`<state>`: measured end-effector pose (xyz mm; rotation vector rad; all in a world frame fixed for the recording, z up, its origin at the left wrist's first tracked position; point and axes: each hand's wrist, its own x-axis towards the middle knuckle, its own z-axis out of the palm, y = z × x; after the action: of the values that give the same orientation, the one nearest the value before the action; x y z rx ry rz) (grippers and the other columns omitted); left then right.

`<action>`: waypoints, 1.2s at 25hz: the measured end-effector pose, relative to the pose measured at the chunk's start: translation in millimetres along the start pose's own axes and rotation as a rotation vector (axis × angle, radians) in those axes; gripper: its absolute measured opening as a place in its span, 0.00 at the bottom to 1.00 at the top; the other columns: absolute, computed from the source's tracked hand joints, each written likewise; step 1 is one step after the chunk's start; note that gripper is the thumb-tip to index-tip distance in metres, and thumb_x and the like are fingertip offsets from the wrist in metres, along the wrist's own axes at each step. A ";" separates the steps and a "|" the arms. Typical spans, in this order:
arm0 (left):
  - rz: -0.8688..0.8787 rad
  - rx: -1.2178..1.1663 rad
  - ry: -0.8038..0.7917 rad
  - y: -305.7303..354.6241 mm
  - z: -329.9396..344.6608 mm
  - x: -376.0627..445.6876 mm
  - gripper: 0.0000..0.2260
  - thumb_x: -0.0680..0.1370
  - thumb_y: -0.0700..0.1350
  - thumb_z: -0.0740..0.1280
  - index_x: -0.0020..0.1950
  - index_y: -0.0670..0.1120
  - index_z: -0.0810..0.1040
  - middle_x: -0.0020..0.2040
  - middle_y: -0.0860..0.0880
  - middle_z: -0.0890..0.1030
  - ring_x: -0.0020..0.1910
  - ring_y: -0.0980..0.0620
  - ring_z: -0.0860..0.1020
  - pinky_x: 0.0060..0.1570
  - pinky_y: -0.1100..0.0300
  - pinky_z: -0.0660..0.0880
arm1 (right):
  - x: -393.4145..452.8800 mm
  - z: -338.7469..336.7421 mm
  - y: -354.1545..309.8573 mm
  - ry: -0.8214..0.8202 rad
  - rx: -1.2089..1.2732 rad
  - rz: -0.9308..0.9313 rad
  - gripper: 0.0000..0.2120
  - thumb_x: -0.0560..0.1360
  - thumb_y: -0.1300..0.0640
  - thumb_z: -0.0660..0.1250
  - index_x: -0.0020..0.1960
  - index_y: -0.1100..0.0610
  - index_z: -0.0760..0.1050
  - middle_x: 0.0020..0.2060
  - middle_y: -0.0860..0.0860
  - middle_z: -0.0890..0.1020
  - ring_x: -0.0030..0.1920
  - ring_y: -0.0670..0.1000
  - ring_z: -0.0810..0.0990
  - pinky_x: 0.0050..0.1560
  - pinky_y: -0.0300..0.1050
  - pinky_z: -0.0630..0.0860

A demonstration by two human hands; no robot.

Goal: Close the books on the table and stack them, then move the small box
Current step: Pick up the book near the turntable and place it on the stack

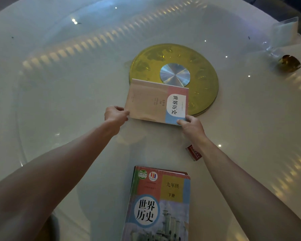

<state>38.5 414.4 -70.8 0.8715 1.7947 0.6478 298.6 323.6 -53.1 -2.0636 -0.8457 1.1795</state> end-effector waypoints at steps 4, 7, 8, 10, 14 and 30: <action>-0.069 0.191 -0.115 -21.8 -27.3 -28.4 0.09 0.70 0.43 0.78 0.46 0.40 0.84 0.37 0.45 0.82 0.32 0.50 0.79 0.28 0.62 0.70 | 0.7 9.3 3.3 0.013 -0.111 -0.020 0.41 0.67 0.43 0.69 0.77 0.56 0.70 0.71 0.55 0.75 0.72 0.57 0.72 0.72 0.58 0.74; -0.112 0.304 -0.171 -54.8 -56.1 -62.7 0.10 0.69 0.45 0.79 0.41 0.39 0.84 0.34 0.44 0.83 0.32 0.49 0.79 0.22 0.65 0.66 | -19.5 25.0 -8.5 -0.067 -0.186 -0.052 0.39 0.70 0.44 0.68 0.78 0.56 0.67 0.73 0.54 0.74 0.75 0.57 0.69 0.73 0.61 0.72; -0.113 0.317 -0.187 -66.3 -65.3 -74.2 0.09 0.68 0.44 0.79 0.39 0.39 0.84 0.33 0.45 0.83 0.30 0.50 0.79 0.19 0.67 0.66 | -27.5 31.9 -12.6 -0.099 -0.217 -0.070 0.38 0.71 0.45 0.69 0.78 0.56 0.67 0.74 0.54 0.73 0.75 0.57 0.69 0.73 0.60 0.71; -0.111 0.346 -0.234 -88.4 -81.9 -100.0 0.09 0.67 0.44 0.80 0.33 0.42 0.83 0.29 0.48 0.83 0.26 0.53 0.78 0.17 0.68 0.66 | -42.6 48.4 -20.7 -0.153 -0.312 -0.119 0.34 0.75 0.49 0.70 0.79 0.58 0.67 0.75 0.54 0.71 0.77 0.56 0.66 0.75 0.58 0.69; -0.178 0.435 -0.283 -144.1 -106.6 -150.1 0.14 0.66 0.49 0.81 0.28 0.44 0.80 0.21 0.52 0.79 0.20 0.56 0.75 0.20 0.66 0.67 | -73.8 89.1 -23.9 -0.284 -0.521 -0.218 0.32 0.78 0.50 0.70 0.79 0.59 0.67 0.77 0.53 0.69 0.78 0.55 0.64 0.77 0.54 0.64; -0.025 0.518 0.116 -185.3 -249.8 -188.1 0.33 0.72 0.60 0.72 0.72 0.45 0.70 0.65 0.44 0.76 0.61 0.44 0.77 0.52 0.49 0.79 | -253.2 202.8 27.6 -0.178 -0.298 -0.020 0.19 0.78 0.56 0.67 0.69 0.57 0.73 0.64 0.57 0.78 0.59 0.55 0.80 0.57 0.49 0.79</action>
<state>-198.1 143.6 -18.2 1.1669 2.1172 0.2153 23.5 150.6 -32.3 -2.1995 -1.1861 1.3064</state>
